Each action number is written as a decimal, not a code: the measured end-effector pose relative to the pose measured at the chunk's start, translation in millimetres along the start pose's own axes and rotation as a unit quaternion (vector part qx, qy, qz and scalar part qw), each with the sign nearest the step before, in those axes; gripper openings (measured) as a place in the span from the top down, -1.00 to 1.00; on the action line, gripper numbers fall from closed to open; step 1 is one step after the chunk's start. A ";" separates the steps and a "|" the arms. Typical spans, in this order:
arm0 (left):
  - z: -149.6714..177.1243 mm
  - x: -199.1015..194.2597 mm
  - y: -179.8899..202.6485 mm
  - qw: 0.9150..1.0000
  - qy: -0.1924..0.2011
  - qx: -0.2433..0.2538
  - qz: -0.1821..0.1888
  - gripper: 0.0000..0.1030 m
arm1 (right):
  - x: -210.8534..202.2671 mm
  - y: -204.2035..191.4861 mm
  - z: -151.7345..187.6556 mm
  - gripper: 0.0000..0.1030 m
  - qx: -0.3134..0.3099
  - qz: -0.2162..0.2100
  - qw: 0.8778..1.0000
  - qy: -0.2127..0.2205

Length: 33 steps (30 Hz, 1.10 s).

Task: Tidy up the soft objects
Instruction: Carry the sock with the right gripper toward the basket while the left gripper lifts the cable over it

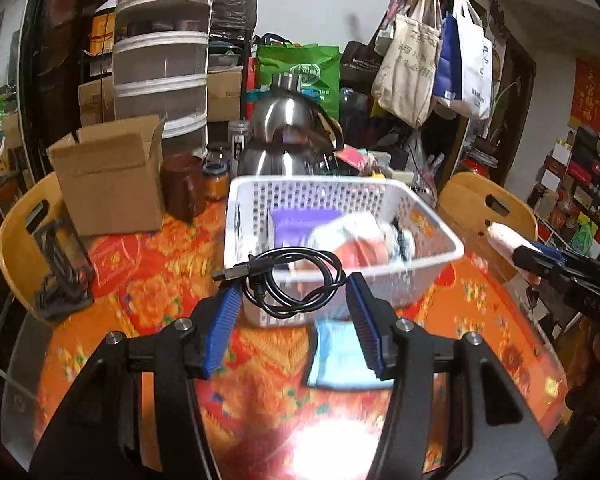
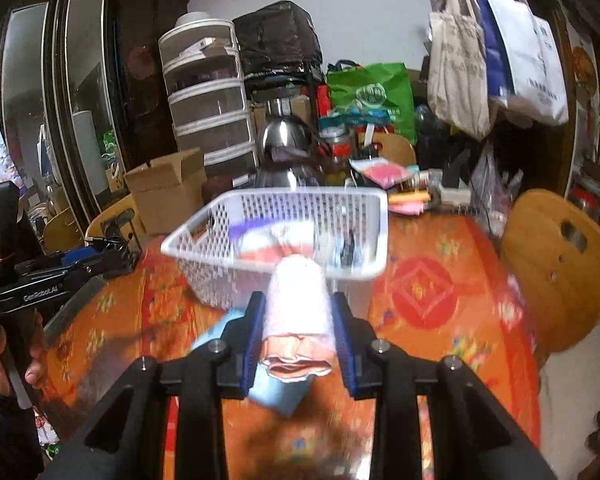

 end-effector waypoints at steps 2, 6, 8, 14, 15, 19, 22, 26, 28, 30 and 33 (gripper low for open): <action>-22.7 9.2 -0.3 1.000 -0.004 -0.004 0.002 0.01 | 7.0 -0.3 -22.5 0.39 -0.004 -0.003 1.000 0.003; -61.6 38.6 -3.1 1.000 -0.019 -0.012 0.002 0.01 | 31.1 2.2 -64.4 0.39 -0.014 0.002 1.000 0.002; -79.5 56.9 -0.9 1.000 -0.027 -0.006 -0.005 0.01 | 48.6 6.0 -81.1 0.39 -0.014 0.015 1.000 -0.005; -89.6 115.3 1.6 0.997 -0.080 -0.013 -0.008 0.00 | 95.0 14.9 -105.1 0.39 -0.011 0.028 0.999 -0.038; -87.1 121.8 1.0 0.996 -0.086 -0.015 -0.011 0.00 | 103.7 16.7 -105.5 0.39 -0.009 0.025 0.999 -0.045; -73.8 153.9 -5.2 0.993 -0.114 -0.025 -0.021 0.00 | 137.0 23.5 -97.0 0.39 -0.003 0.033 0.997 -0.072; -64.8 169.9 -3.9 0.992 -0.125 -0.010 -0.025 0.00 | 156.4 29.5 -84.2 0.39 0.000 0.041 0.995 -0.093; -52.3 180.5 -6.2 0.990 -0.136 -0.014 -0.023 0.00 | 173.8 35.7 -70.3 0.39 0.007 0.047 0.993 -0.108; -48.5 184.6 -8.2 0.990 -0.138 -0.018 -0.023 0.00 | 178.0 36.0 -66.2 0.39 0.005 0.048 0.993 -0.112; -46.1 184.7 -10.3 0.990 -0.137 -0.023 -0.021 0.00 | 181.7 35.5 -62.5 0.39 0.003 0.048 0.992 -0.114; -44.2 184.7 -14.2 0.990 -0.133 -0.030 -0.019 -0.05 | 183.8 36.9 -61.3 0.38 0.011 0.043 0.994 -0.103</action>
Point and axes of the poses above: each gripper's, at about its wrist camera, not at the fingertips, and x roughly the way its jaws point, y to its right, z to its underside, the point moved 5 cm from there along x, roughly the way its jaws point, and after that the axes turned 1 degree about x, right-handed, at the moved point
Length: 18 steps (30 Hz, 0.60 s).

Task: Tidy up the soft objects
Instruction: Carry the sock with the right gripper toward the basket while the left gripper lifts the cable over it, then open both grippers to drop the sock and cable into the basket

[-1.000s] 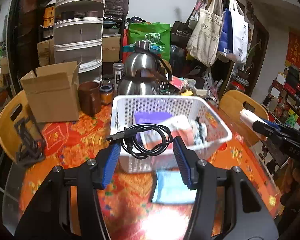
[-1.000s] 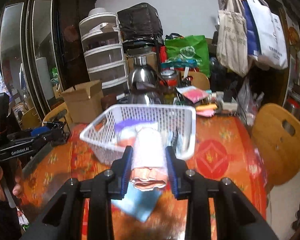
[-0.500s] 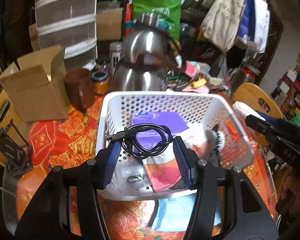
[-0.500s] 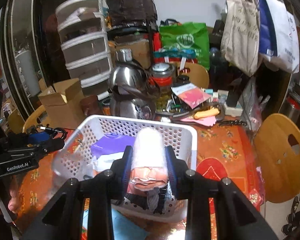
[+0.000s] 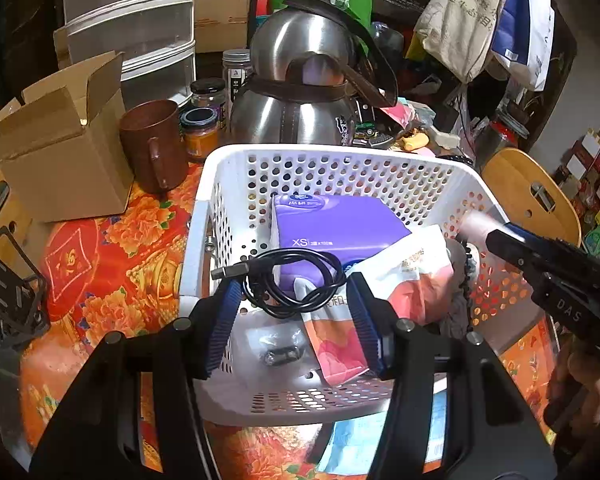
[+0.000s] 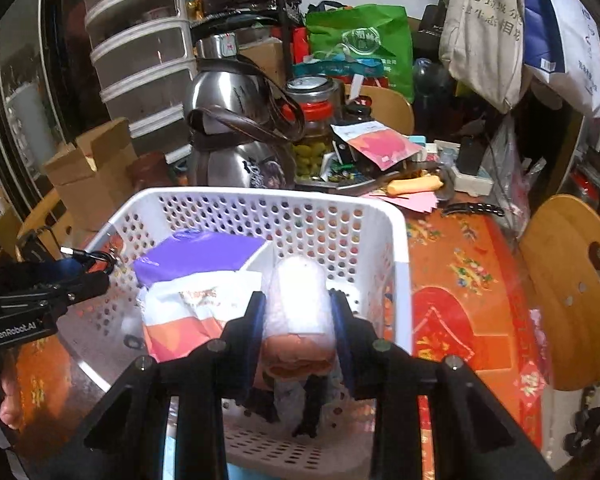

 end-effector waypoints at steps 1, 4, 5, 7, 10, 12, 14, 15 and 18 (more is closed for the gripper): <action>0.6 -0.2 -0.8 1.000 0.001 0.000 0.000 -0.11 | 0.2 0.6 0.1 0.36 0.005 -0.002 1.000 0.005; 2.8 -2.7 -4.7 1.000 0.008 -0.001 -0.010 -0.52 | 2.0 -0.2 0.4 -0.26 0.009 -0.007 1.000 0.007; 4.0 -5.6 -5.3 1.000 0.014 0.001 -0.010 -0.58 | 1.4 -0.9 0.2 -0.43 0.006 -0.002 1.000 0.009; 6.9 -6.8 -5.9 1.000 0.013 0.006 -0.014 -0.59 | -2.2 -3.3 0.3 -0.46 -0.004 0.007 1.000 0.019; 11.3 -12.2 -5.1 1.000 0.018 0.008 -0.012 -0.59 | -5.3 -4.1 1.4 -0.48 0.001 0.002 1.000 0.018; 14.4 -19.6 -3.5 1.000 0.026 0.012 -0.012 -0.59 | -8.7 -4.8 2.9 -0.48 0.001 -0.001 1.000 0.018; 16.2 -27.7 -2.4 0.999 0.035 0.015 -0.010 -0.59 | -12.9 -3.9 5.3 -0.48 0.003 0.000 1.000 0.019; 18.1 -34.6 -0.8 0.999 0.043 0.018 -0.011 -0.59 | -16.1 -2.9 7.0 -0.48 0.006 -0.001 1.000 0.019; 24.4 -50.6 1.2 0.998 0.055 0.025 -0.021 -0.59 | -27.5 -1.7 12.4 -0.48 0.021 -0.012 0.999 0.021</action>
Point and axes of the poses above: each gripper's, at about its wrist camera, not at the fingertips, and x roughly the way its jaws point, y to its right, z to its underside, the point moved 5 cm from there along x, roughly the way its jaws point, and after that the axes turned 1 degree about x, right-handed, at the moved point
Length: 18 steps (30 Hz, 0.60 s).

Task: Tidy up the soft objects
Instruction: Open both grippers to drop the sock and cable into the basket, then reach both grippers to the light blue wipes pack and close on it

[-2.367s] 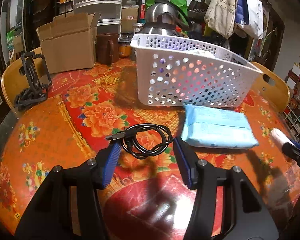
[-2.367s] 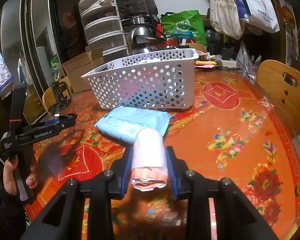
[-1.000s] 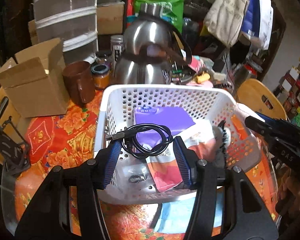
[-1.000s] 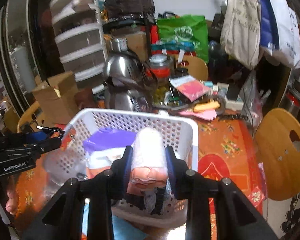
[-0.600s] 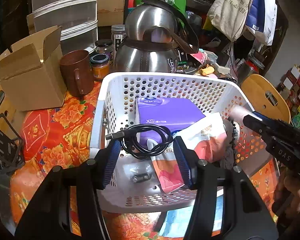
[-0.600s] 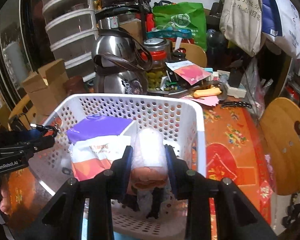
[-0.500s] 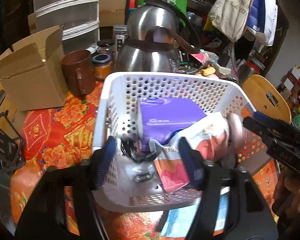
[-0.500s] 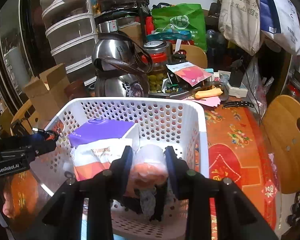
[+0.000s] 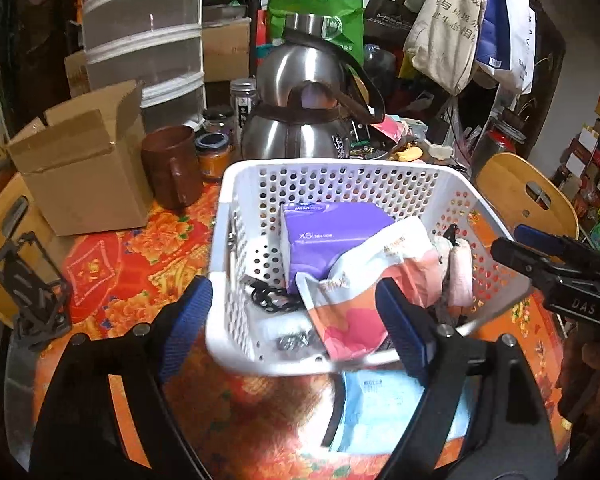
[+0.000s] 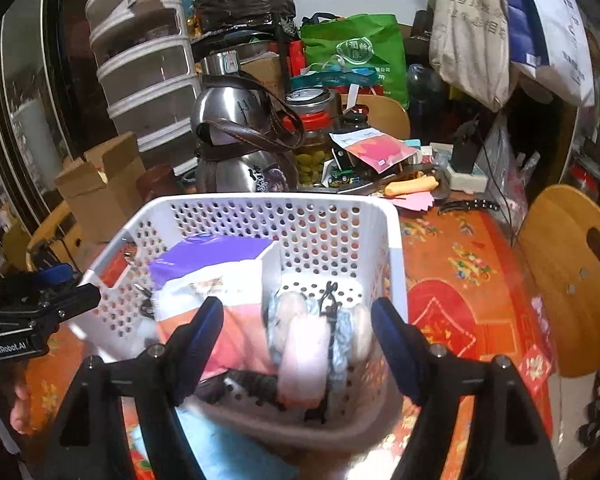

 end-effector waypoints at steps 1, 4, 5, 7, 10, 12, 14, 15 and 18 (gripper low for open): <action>2.6 -6.8 0.8 1.000 0.002 0.005 -0.007 -0.59 | -4.3 -1.3 2.4 -0.48 0.000 -0.008 1.000 0.000; 15.0 -25.5 2.8 1.000 0.008 0.017 -0.012 -0.59 | -15.6 -2.2 11.6 -0.48 -0.010 0.007 1.000 -0.009; 22.5 -32.8 2.7 1.000 0.010 0.019 -0.012 -0.59 | -21.7 -1.4 16.0 -0.48 -0.015 0.019 1.000 -0.007; 36.2 -43.3 3.2 1.000 0.011 0.026 -0.008 -0.61 | -43.0 2.8 29.5 -0.48 -0.009 0.024 0.999 0.019; 64.1 -55.3 6.9 0.999 0.010 0.031 0.005 -0.64 | -64.4 5.4 59.0 -0.56 -0.003 0.002 1.000 0.030; 85.6 -59.8 12.4 0.999 0.008 0.036 0.025 -0.67 | -70.4 6.0 86.1 -0.56 0.005 -0.009 1.000 0.023; 105.9 -58.9 18.3 0.998 0.006 0.040 0.042 -0.75 | -70.4 3.5 114.3 -0.56 0.009 -0.026 1.000 0.009; 117.4 -53.3 22.6 0.998 -0.004 0.043 0.052 -0.77 | -69.1 1.4 126.4 -0.56 0.011 -0.032 0.999 0.003; 142.2 -32.6 30.4 0.996 -0.032 0.049 0.061 -0.77 | -58.0 -9.8 158.3 -0.56 0.004 -0.052 0.998 -0.029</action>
Point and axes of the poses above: each gripper's, at about its wrist camera, not at the fingertips, and x roughly the way its jaws point, y to its right, z to its underside, the point moved 5 cm from there along x, roughly the way its jaws point, and after that the axes turned 1 degree about x, right-handed, at the moved point
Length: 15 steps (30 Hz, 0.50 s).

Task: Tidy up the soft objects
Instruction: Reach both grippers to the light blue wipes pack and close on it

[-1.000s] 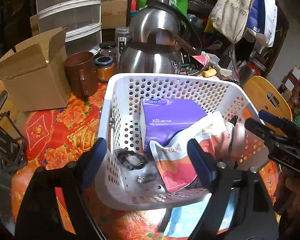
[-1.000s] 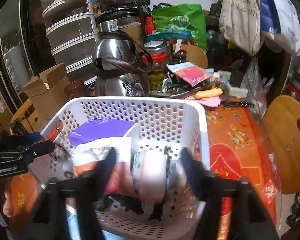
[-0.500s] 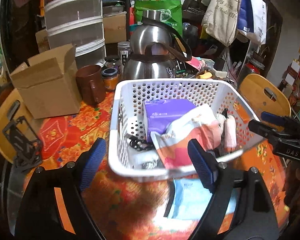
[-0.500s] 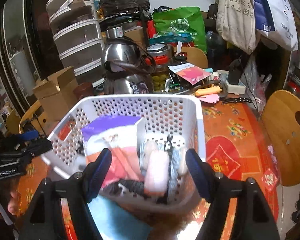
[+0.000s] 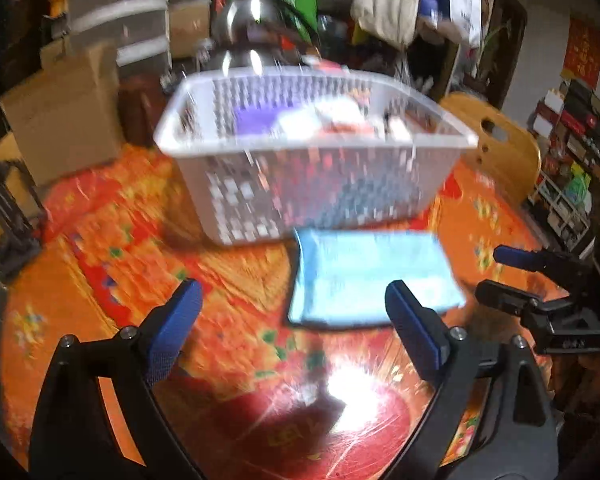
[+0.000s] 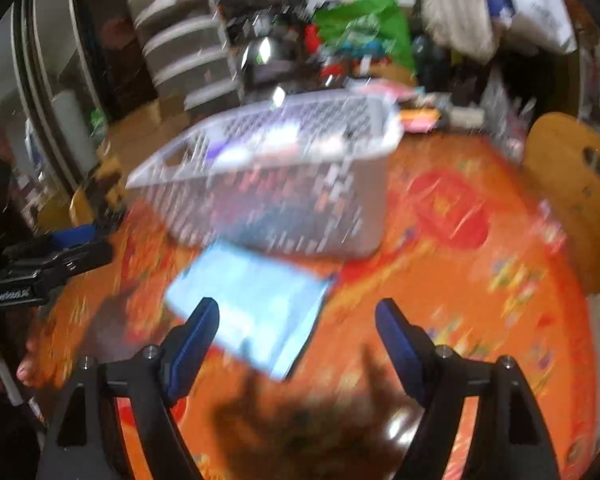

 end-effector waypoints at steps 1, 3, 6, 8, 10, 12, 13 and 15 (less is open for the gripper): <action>6.0 6.1 2.1 1.000 -0.007 0.003 0.001 -0.77 | 4.7 -3.4 7.3 -0.56 -0.006 0.001 1.000 -0.010; 17.6 17.1 7.4 1.000 -0.021 0.016 0.008 -0.77 | 13.3 -10.0 17.9 -0.56 -0.018 0.004 1.000 -0.019; 31.7 31.8 11.4 0.998 -0.049 0.022 0.025 -0.77 | 21.5 -17.5 26.9 -0.56 -0.030 -0.005 0.999 -0.030; 29.5 41.3 8.2 0.998 -0.050 0.023 0.026 -0.77 | 26.3 -18.1 29.0 -0.56 -0.030 -0.008 0.999 -0.035; 28.1 46.4 9.4 0.997 -0.056 0.025 0.036 -0.77 | 32.0 -18.9 30.4 -0.56 -0.034 -0.009 0.999 -0.042; 28.5 55.1 9.3 0.997 -0.065 0.036 0.030 -0.77 | 38.0 -21.0 31.4 -0.55 -0.038 -0.012 0.998 -0.049; 27.9 58.7 8.8 0.996 -0.069 0.041 0.029 -0.77 | 40.7 -21.9 31.8 -0.55 -0.040 -0.010 0.998 -0.050; 28.8 65.2 10.8 0.996 -0.071 0.053 0.033 -0.77 | 44.4 -23.5 31.7 -0.43 -0.046 -0.011 0.997 -0.054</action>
Point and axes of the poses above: each gripper's, at about its wrist camera, not at the fingertips, and x roughly the way its jaws point, y to its right, z to its underside, the point moved 5 cm from there along x, roughly the way its jaws point, and after that the axes turned 1 degree about x, right-handed, at the moved point
